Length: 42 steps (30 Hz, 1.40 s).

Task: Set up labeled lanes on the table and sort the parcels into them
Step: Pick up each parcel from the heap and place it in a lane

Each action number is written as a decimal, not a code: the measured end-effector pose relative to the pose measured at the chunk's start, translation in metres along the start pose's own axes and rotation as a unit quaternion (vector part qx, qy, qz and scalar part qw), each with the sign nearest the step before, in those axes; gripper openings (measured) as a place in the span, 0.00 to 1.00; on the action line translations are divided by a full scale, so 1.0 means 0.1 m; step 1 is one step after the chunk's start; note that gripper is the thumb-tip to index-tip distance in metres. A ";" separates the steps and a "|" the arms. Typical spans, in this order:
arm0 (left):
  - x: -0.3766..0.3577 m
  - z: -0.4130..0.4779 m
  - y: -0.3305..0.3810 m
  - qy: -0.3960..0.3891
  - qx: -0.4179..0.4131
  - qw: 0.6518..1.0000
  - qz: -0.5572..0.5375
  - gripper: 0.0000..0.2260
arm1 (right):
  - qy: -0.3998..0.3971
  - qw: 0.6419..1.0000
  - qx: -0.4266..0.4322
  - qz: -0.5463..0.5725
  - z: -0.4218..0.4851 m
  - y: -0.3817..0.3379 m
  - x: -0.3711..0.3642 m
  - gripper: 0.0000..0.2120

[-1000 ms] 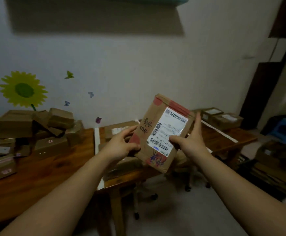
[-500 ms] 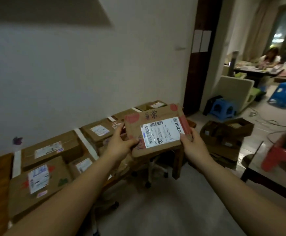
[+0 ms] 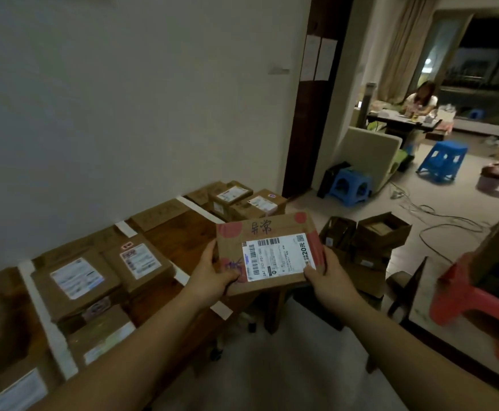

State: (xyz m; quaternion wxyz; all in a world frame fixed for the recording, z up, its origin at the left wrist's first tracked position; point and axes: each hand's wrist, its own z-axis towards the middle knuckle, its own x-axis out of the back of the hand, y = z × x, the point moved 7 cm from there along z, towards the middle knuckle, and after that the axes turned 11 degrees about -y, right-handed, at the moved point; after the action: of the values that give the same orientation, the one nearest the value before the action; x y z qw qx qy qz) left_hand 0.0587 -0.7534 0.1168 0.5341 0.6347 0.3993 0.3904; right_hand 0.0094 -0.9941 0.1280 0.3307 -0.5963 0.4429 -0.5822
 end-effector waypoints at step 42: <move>-1.24 3.32 -0.98 0.171 0.255 0.926 0.220 0.36 | -0.380 0.865 0.081 -0.316 4.51 1.62 0.90 0.32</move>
State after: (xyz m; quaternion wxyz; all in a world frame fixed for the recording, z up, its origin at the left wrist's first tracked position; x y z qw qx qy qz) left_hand 0.3098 -0.9789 -0.0297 0.1786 0.7453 0.4205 0.4857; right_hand 0.4249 -1.1938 -0.0302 0.3190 -0.8506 0.0215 -0.4175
